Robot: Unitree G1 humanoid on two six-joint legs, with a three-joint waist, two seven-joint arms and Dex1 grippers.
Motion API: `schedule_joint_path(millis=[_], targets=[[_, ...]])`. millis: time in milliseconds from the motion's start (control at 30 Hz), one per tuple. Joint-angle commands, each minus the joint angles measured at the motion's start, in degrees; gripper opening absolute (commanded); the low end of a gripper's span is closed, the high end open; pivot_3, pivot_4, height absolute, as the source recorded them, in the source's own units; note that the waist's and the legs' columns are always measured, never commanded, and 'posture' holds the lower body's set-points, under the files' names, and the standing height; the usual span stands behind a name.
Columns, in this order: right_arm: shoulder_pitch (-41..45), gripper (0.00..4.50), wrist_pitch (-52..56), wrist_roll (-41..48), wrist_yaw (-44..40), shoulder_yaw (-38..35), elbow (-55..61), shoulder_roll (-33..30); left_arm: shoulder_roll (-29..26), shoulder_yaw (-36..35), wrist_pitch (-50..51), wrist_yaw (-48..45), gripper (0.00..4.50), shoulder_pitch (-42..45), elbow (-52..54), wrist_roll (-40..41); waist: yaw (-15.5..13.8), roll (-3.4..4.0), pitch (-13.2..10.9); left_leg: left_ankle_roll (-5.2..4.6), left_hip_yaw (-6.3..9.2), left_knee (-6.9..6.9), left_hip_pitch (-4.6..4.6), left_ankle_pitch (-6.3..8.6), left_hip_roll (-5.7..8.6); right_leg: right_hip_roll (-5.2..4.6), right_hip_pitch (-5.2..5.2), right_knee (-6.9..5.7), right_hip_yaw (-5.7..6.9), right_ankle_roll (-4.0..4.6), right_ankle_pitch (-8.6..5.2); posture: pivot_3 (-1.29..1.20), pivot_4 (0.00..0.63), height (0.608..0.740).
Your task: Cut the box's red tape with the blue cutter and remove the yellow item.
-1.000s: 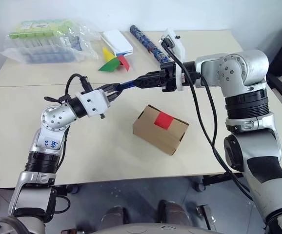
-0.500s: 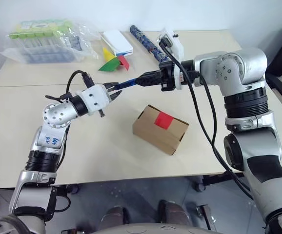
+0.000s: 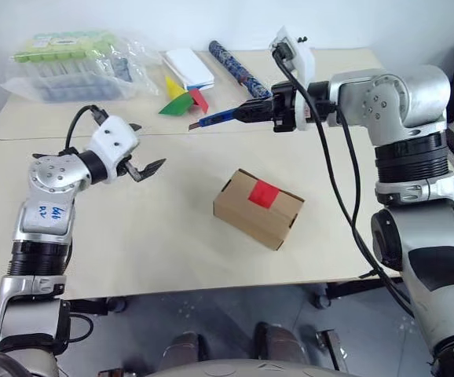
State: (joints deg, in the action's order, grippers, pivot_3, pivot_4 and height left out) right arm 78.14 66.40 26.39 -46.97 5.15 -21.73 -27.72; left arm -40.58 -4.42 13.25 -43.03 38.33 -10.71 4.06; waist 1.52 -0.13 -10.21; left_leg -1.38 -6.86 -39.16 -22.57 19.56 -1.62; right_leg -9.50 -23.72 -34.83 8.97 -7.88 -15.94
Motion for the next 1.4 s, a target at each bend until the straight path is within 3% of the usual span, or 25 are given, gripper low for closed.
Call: schedule_joint_path(millis=[33, 267, 333, 433, 800, 933, 1400], targets=[[-1.8, 0.16, 1.0, 0.2, 0.6, -2.6, 7.6, -4.6, 2.0, -1.5, 9.3, -1.7, 4.50, 1.5, 8.7, 7.4, -0.3, -0.01, 0.0, 0.00, 0.12, -0.04, -0.09, 0.00, 0.02, 0.00, 0.00, 0.00, 0.00, 0.00, 0.00, 0.00, 0.150, 0.740], [-7.9, 0.16, 5.3, 1.6, 3.5, -8.2, 19.6, -11.4, 3.6, 2.6, 20.3, -1.6, 4.50, 1.4, 17.0, 10.0, 0.1, -0.01, 0.0, 0.04, 0.08, -0.03, -0.08, 0.00, 0.02, 0.00, -0.02, -0.01, 0.03, 0.00, 0.00, 0.00, 0.150, 0.740], [-11.1, 0.16, 7.2, 2.8, 4.1, -10.8, 24.8, -14.0, 3.8, 6.4, 19.6, -3.4, 4.14, 3.1, 16.8, 8.8, -0.1, -0.01, 0.0, 0.05, 0.06, -0.03, -0.07, -0.01, 0.01, 0.00, -0.02, 0.01, 0.02, 0.00, 0.00, 0.00, 0.150, 0.740], [-14.9, 0.16, 10.3, 4.5, 5.8, -13.5, 31.1, -15.4, 3.8, 11.3, 19.3, -6.8, 3.31, 6.0, 16.0, 7.8, -0.2, -0.02, 0.0, 0.05, -0.01, -0.07, -0.07, -0.01, 0.01, 0.00, -0.01, 0.03, -0.01, 0.00, 0.00, 0.00, 0.150, 0.740], [-22.7, 0.16, 17.2, 8.2, 11.0, -17.0, 43.5, -16.1, 10.6, 16.3, 24.5, -9.6, 0.00, 13.6, 10.7, 9.2, -0.3, -0.01, 0.0, 0.06, -0.03, -0.13, -0.06, -0.02, 0.01, 0.00, -0.01, -0.01, -0.04, 0.01, 0.00, 0.00, 0.150, 0.740], [-24.5, 0.16, 17.5, 8.8, 11.9, -15.6, 45.7, -15.6, 11.0, 19.2, 29.1, -10.5, 0.00, 14.3, 10.3, 8.7, -0.5, -0.01, 0.0, 0.06, -0.04, -0.14, -0.07, -0.02, 0.02, 0.00, -0.01, 0.00, -0.05, 0.01, 0.00, 0.00, 0.150, 0.740], [-26.1, 0.16, 17.3, 11.0, 12.0, -11.0, 47.3, -15.9, 11.2, 23.2, 29.9, -12.5, 0.00, 13.7, 8.9, 7.6, -1.7, -0.02, 0.0, 0.02, 0.02, -0.52, -0.22, 0.01, 0.01, 0.00, 0.00, -0.07, -0.04, 0.01, 0.00, 0.00, 0.150, 0.740]])
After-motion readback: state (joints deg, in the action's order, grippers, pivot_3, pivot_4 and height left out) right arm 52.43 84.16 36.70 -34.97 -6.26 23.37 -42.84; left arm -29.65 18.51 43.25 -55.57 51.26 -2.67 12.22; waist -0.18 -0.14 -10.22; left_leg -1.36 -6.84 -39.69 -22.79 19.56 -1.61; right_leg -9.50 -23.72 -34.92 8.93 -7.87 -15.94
